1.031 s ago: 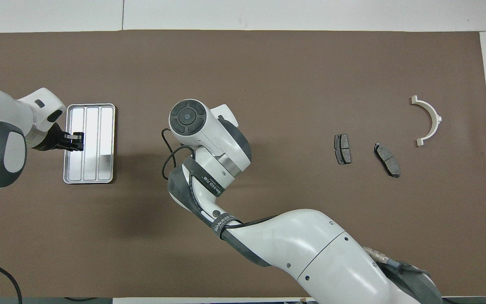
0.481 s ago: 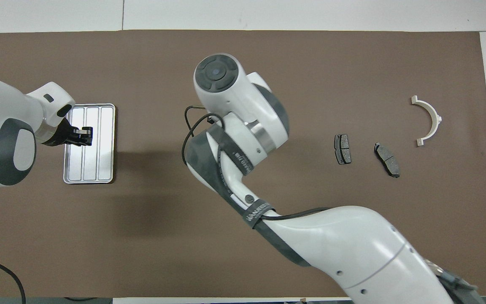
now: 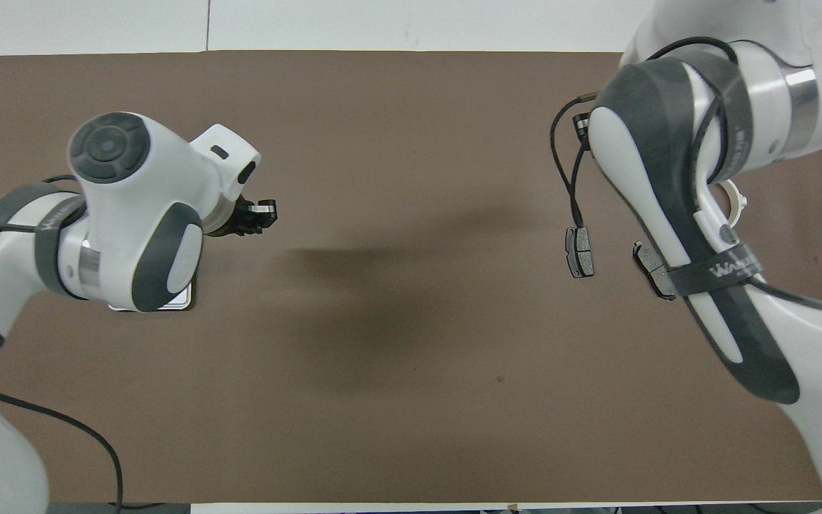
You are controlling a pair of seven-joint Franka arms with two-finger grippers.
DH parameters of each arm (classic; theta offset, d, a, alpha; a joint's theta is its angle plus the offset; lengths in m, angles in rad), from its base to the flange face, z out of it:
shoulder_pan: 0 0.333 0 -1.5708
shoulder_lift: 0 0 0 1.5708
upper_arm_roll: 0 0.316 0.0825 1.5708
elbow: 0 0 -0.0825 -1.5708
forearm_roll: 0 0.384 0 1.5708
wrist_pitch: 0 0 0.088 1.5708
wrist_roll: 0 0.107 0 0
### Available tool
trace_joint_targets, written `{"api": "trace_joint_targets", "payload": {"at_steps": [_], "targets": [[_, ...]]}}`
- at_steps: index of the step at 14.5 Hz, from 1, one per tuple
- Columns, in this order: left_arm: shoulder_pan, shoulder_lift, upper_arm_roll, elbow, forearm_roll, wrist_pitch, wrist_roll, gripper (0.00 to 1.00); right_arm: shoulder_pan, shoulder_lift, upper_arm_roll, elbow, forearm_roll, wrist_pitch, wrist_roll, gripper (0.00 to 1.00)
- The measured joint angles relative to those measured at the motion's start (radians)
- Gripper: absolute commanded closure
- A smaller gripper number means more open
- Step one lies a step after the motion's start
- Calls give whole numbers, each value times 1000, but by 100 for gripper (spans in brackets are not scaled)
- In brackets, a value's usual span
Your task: Place bearing gear from tray to pile
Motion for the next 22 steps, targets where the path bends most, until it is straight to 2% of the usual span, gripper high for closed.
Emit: {"api": "trace_joint_targets", "payload": {"at_steps": [3, 6, 11, 12, 14, 15, 16, 17, 18, 19, 22], "targets": [[-137, 118, -1, 92, 0, 36, -184, 100, -99, 19, 2, -127, 0, 163, -89, 100], [-195, 191, 1, 100, 1, 115, -248, 100, -124, 34, 1, -258, 0, 335, -89, 100], [-204, 205, 2, 30, 1, 182, -256, 98, -152, 92, 0, -324, 0, 482, -89, 100], [-204, 205, 2, 21, 1, 190, -257, 93, -155, 98, 0, -335, 0, 508, -89, 100], [-204, 205, 2, 11, 1, 199, -258, 77, -161, 103, 0, -368, -1, 574, -99, 100], [-204, 204, 2, 9, 1, 202, -258, 49, -165, 105, 0, -389, -1, 608, -105, 100], [-204, 203, 2, 7, 1, 205, -259, 0, -169, 106, 1, -404, 0, 631, -109, 100], [-204, 203, 3, 6, 1, 205, -259, 0, -171, 103, 2, -408, -1, 634, -110, 100], [-204, 202, 5, 5, 1, 203, -261, 0, -171, 103, 2, -409, -1, 636, -110, 62], [-202, 200, 11, 7, 1, 200, -263, 0, -171, 103, 2, -409, -1, 636, -110, 1], [-132, 143, 37, 32, 1, 136, -258, 0, -167, 93, 3, -405, -1, 595, -110, 0]]}}
